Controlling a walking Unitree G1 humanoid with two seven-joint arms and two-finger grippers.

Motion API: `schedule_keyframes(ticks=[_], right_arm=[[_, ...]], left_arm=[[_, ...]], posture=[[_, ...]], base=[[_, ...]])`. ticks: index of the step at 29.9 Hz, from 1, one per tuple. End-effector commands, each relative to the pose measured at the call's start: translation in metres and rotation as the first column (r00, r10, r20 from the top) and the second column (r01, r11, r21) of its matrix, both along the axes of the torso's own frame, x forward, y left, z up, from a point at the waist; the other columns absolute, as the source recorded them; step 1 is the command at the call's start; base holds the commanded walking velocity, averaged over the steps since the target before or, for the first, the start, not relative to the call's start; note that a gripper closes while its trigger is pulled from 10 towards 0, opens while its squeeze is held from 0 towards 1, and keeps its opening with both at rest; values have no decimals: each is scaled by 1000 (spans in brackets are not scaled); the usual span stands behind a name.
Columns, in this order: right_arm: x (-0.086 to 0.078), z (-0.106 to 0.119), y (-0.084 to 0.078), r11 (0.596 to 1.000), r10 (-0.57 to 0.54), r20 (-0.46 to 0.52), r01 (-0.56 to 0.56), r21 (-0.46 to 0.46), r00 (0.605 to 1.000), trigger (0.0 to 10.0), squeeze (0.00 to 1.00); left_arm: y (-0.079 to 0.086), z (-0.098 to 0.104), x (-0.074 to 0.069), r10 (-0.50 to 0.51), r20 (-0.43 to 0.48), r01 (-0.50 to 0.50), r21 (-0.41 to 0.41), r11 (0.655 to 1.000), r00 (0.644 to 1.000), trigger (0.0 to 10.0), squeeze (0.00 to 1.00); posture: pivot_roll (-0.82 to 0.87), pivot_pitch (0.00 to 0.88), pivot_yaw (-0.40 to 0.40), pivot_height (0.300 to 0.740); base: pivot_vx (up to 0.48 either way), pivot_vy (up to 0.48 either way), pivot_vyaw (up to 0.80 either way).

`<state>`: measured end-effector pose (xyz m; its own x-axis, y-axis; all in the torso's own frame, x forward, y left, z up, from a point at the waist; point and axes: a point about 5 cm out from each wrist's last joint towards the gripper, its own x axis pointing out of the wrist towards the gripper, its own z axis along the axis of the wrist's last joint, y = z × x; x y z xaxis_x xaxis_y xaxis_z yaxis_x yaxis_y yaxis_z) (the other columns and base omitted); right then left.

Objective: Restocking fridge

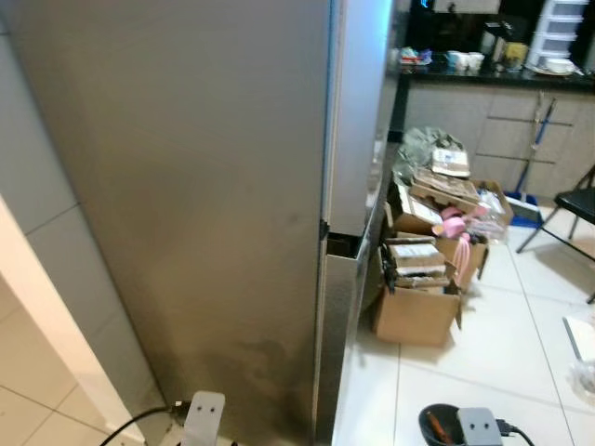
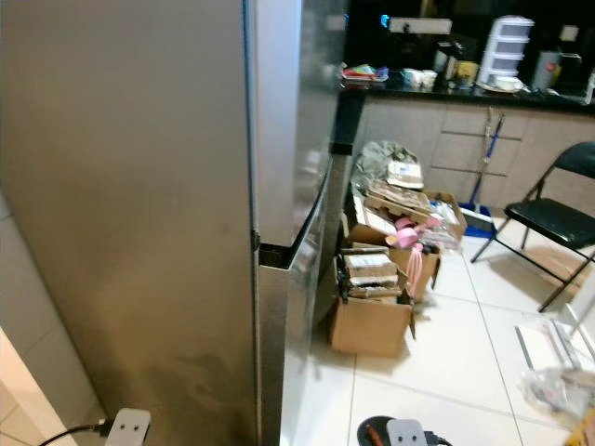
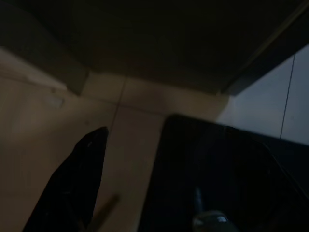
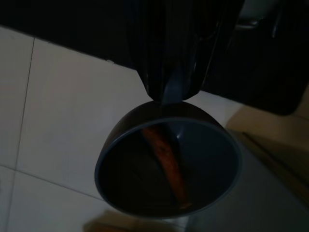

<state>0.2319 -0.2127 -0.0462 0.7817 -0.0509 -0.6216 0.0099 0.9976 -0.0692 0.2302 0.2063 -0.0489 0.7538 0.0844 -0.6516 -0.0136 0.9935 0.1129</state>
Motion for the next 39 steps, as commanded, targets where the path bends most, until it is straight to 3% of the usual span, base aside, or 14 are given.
schedule_keyframes(ticks=[1, 12, 24, 31, 39], right_arm=[[-4, -2, -3, 1000, -16, -12, 16, 3, 1000, 10000, 0], [-4, -2, -3, 1000, -15, -10, 15, 2, 1000, 10000, 0], [-2, -1, -1, 1000, -14, -6, 14, 6, 1000, 10000, 0], [-1, -1, 0, 1000, -17, -4, 17, 8, 1000, 10000, 0], [-2, -1, -3, 1000, -22, -3, 22, 5, 1000, 10000, 0]], left_arm=[[0, -2, -3, 9, -12, -9, -11, 1000, 1000, 10000, 0], [1, -2, -3, 15, -9, -15, -8, 1000, 1000, 10000, 0], [5, -1, -2, 41, -17, -41, -3, 999, 999, 10000, 0], [1, 1, 2, -25, -12, 25, 26, 999, 1000, 10000, 0], [2, 5, 8, -10, -1, 10, 19, 1000, 1000, 10000, 0]], posture=[[-59, 62, -8, 740], [-61, 60, -9, 740], [-58, 66, -6, 740], [-59, 76, -6, 740], [-64, 79, -5, 740]], base=[[0, -379, 0], [0, -373, 0], [0, 0, 0], [0, 0, 0], [0, 0, 0]])
